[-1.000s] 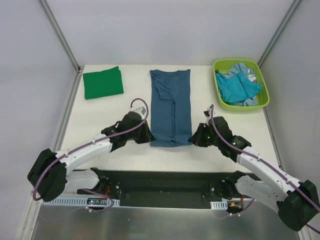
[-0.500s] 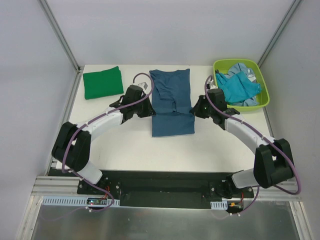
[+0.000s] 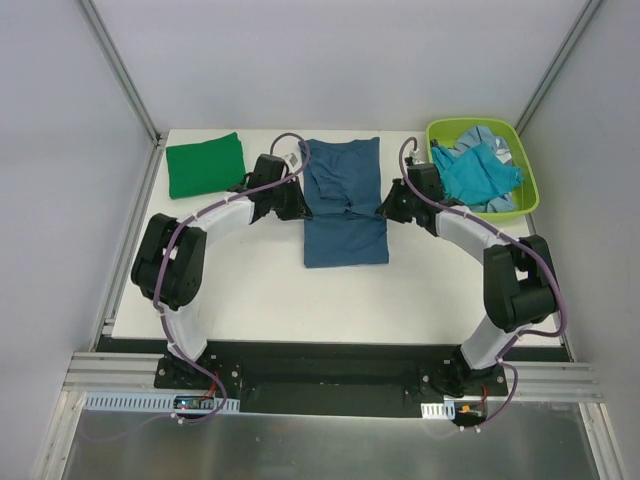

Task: Fold and stack the t-shirts
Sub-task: Fold the folded rectangular tshirt in 1/3 of the way, then grab one side of the 2/3 rectangular tshirt with both arms

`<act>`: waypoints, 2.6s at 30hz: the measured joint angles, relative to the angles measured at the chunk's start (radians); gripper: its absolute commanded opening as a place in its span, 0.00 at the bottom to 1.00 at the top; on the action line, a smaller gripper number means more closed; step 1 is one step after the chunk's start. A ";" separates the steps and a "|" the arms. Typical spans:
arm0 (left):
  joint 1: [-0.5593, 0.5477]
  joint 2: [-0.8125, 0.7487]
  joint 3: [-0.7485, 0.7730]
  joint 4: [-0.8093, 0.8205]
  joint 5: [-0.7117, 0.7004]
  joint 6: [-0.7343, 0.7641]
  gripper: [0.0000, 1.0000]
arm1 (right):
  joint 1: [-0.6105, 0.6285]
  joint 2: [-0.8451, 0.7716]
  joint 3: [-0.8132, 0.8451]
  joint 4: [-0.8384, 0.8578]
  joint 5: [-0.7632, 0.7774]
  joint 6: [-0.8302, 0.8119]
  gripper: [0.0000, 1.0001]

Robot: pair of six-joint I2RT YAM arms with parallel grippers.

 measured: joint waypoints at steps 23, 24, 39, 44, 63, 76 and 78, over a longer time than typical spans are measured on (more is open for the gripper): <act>0.034 0.173 0.111 -0.026 0.056 0.039 0.70 | -0.037 0.176 0.066 0.047 -0.024 0.000 0.73; 0.034 0.169 0.109 -0.028 0.055 0.038 0.75 | -0.037 0.176 0.066 0.051 -0.026 0.000 0.84; 0.033 -0.367 -0.317 0.000 -0.001 -0.029 0.99 | -0.004 -0.162 -0.179 0.077 -0.044 0.012 0.96; 0.015 -0.350 -0.415 0.011 0.000 -0.072 0.95 | 0.037 -0.267 -0.346 0.073 -0.010 0.041 0.96; -0.074 -0.087 -0.348 0.118 0.006 -0.169 0.20 | 0.010 -0.303 -0.575 0.255 0.091 0.335 0.76; -0.080 -0.031 -0.306 0.110 0.002 -0.178 0.00 | 0.008 -0.165 -0.569 0.409 -0.020 0.407 0.24; -0.080 -0.031 -0.306 0.110 0.002 -0.178 0.00 | 0.008 -0.152 -0.571 0.404 -0.019 0.410 0.08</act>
